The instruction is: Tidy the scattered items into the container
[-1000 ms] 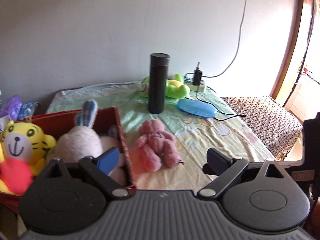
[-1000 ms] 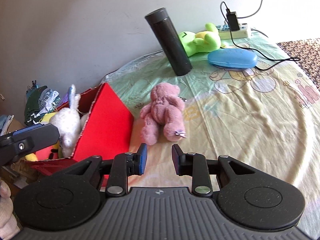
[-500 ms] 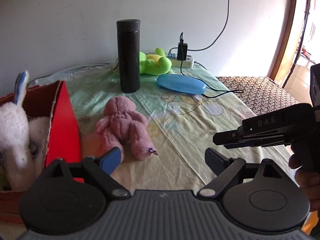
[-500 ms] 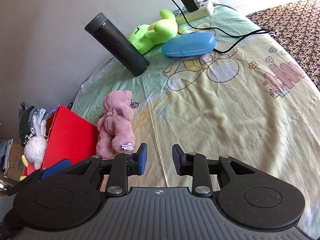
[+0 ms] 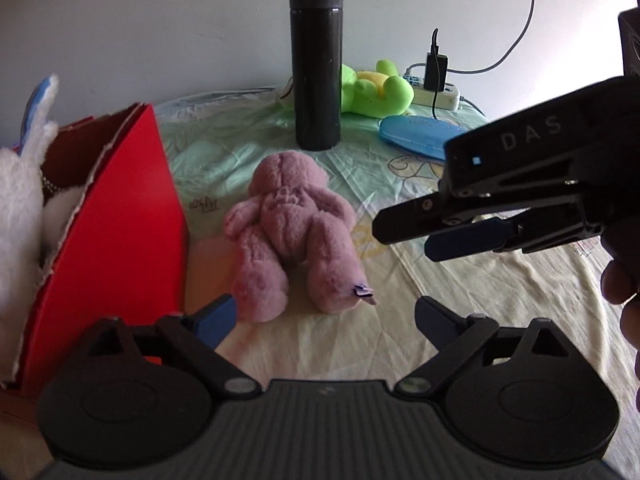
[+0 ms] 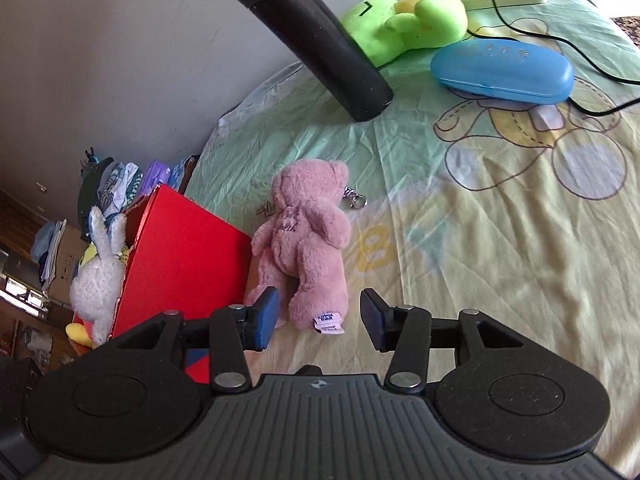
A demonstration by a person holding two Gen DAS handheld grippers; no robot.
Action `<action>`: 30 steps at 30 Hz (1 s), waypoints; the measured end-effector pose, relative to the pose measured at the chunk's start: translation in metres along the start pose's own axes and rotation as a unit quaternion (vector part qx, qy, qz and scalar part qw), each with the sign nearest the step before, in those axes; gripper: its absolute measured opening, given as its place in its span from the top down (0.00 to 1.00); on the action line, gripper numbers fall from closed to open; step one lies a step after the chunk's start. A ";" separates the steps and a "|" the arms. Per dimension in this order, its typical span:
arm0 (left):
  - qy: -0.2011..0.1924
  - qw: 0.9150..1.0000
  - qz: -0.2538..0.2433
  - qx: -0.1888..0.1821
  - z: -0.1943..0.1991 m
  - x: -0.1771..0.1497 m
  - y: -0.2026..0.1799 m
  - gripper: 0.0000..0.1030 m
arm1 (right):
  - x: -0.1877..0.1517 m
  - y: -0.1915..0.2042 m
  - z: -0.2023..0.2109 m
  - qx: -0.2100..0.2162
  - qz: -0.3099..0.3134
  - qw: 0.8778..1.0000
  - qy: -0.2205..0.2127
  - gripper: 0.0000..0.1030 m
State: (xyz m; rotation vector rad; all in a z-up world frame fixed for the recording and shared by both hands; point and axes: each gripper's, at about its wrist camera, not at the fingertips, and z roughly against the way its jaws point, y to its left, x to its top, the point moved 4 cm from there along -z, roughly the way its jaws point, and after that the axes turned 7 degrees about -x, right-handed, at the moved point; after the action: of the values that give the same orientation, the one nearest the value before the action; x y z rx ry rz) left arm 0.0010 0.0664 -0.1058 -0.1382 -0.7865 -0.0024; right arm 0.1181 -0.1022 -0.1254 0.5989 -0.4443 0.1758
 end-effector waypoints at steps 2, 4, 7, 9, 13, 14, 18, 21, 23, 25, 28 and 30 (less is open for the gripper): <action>0.004 1.000 0.012 -0.006 -0.005 0.001 0.004 0.07 | 0.004 0.003 -0.010 0.000 0.009 1.000 0.013 0.52; 0.006 1.000 0.016 -0.009 -0.009 0.003 0.006 0.06 | 0.005 0.006 -0.021 0.000 0.014 1.000 0.026 0.52; 0.014 1.000 0.021 -0.013 -0.019 0.004 0.009 0.06 | 0.007 0.010 -0.035 0.004 0.019 0.999 0.046 0.52; 0.024 0.999 0.023 -0.014 -0.025 0.003 0.012 0.08 | 0.007 0.011 -0.043 0.001 0.021 0.998 0.056 0.53; 0.026 1.000 0.010 -0.010 -0.031 0.003 0.010 0.06 | 0.006 0.006 -0.054 0.001 0.006 0.997 0.071 0.64; 0.026 1.000 0.007 -0.010 -0.032 0.003 0.010 0.06 | 0.006 0.005 -0.055 0.002 0.004 0.997 0.073 0.67; 0.030 0.999 0.010 -0.031 -0.029 0.003 0.011 0.06 | 0.004 0.002 -0.048 0.010 0.000 0.998 0.067 0.71; 0.035 0.998 0.017 -0.058 -0.023 0.002 0.010 0.08 | 0.001 0.002 -0.039 0.014 0.003 0.998 0.063 0.78; 0.041 0.995 0.016 -0.085 -0.018 -0.001 0.007 0.14 | -0.003 0.002 -0.032 0.019 0.007 0.998 0.064 0.94; 0.051 0.993 0.007 -0.111 -0.014 -0.005 0.000 0.15 | -0.010 0.003 -0.026 0.028 0.006 0.997 0.073 0.99; 0.050 0.993 -0.013 -0.106 -0.009 -0.010 -0.005 0.15 | -0.022 0.002 -0.019 0.005 0.010 0.998 0.059 0.95; 0.037 0.995 -0.009 -0.089 -0.003 -0.009 -0.002 0.15 | -0.023 0.001 -0.015 0.001 0.010 0.999 0.046 0.90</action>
State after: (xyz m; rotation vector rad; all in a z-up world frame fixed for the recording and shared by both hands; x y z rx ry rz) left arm -0.0029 0.0640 -0.1140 -0.2987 -0.7123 -0.0953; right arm 0.1023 -0.0935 -0.1465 0.5861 -0.3619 0.2215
